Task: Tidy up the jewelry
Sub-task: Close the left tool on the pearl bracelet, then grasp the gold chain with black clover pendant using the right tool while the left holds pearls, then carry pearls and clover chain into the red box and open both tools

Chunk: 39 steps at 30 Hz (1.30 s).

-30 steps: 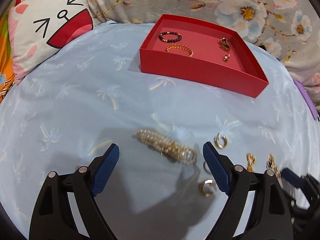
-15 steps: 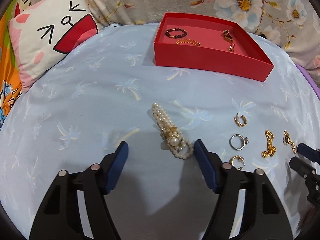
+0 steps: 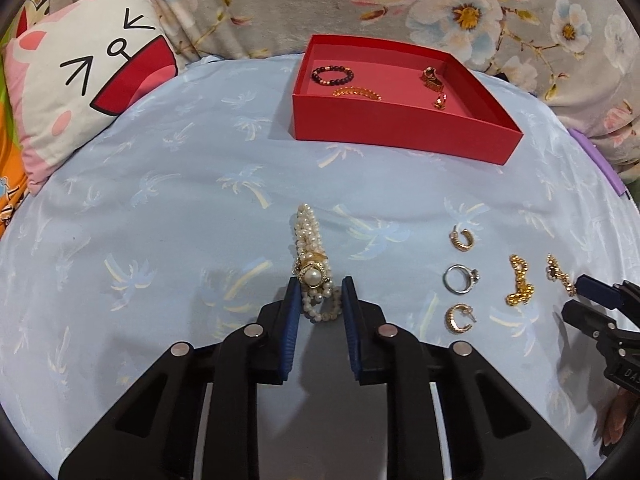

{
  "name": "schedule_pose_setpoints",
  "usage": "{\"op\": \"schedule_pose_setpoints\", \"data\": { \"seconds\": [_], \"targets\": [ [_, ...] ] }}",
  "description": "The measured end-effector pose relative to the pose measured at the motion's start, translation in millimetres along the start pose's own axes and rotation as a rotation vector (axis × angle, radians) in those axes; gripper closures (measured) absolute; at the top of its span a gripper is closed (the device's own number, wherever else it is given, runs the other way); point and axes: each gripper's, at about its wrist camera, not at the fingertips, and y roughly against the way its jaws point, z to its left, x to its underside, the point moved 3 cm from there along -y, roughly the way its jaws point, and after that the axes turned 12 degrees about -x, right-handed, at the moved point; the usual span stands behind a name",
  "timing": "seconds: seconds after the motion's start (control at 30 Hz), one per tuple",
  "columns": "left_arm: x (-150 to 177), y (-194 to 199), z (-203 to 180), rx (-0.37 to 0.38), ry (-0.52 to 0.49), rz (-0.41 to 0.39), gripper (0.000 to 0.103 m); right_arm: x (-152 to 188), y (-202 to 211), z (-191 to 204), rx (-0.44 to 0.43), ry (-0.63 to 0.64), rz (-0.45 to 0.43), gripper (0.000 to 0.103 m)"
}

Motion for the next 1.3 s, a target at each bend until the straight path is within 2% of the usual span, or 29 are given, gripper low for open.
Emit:
{"op": "schedule_pose_setpoints", "data": {
  "seconds": [0.1, 0.13, 0.33, 0.43, 0.5, 0.57, 0.83, 1.0, 1.13, 1.3],
  "targets": [
    [-2, 8, -2, 0.02, 0.002, -0.022, 0.084, 0, 0, 0, 0.0, 0.0, 0.0, 0.055],
    [-2, 11, -2, 0.028, 0.003, -0.032, 0.091, 0, 0, 0, 0.0, -0.001, 0.0, 0.055],
    [-5, 23, -4, 0.062, 0.012, -0.056, 0.091, -4, -1, -3, 0.001, -0.007, -0.003, 0.056],
    [-5, 25, -5, 0.07, 0.012, -0.057, 0.091, -8, -3, -4, 0.007, -0.009, -0.01, 0.06],
    [-5, 26, -5, 0.073, 0.012, -0.06, 0.091, -11, -5, -5, 0.009, -0.01, -0.008, 0.069],
    [-5, 28, -6, 0.077, 0.011, -0.064, 0.091, -14, -7, -5, 0.01, -0.012, -0.01, 0.073],
    [-5, 30, -9, 0.08, 0.011, -0.063, 0.091, -23, -18, -7, 0.016, -0.009, -0.002, 0.075],
    [-5, 29, -10, 0.082, 0.012, -0.058, 0.091, -22, -19, -6, 0.022, -0.002, 0.004, 0.099],
    [-5, 29, -11, 0.087, 0.008, -0.058, 0.091, -22, -16, -6, 0.024, -0.001, -0.005, 0.099],
    [-6, 31, -10, 0.104, 0.013, -0.057, 0.091, -27, 0, -4, -0.012, -0.014, -0.049, 0.099]
  ]
}}
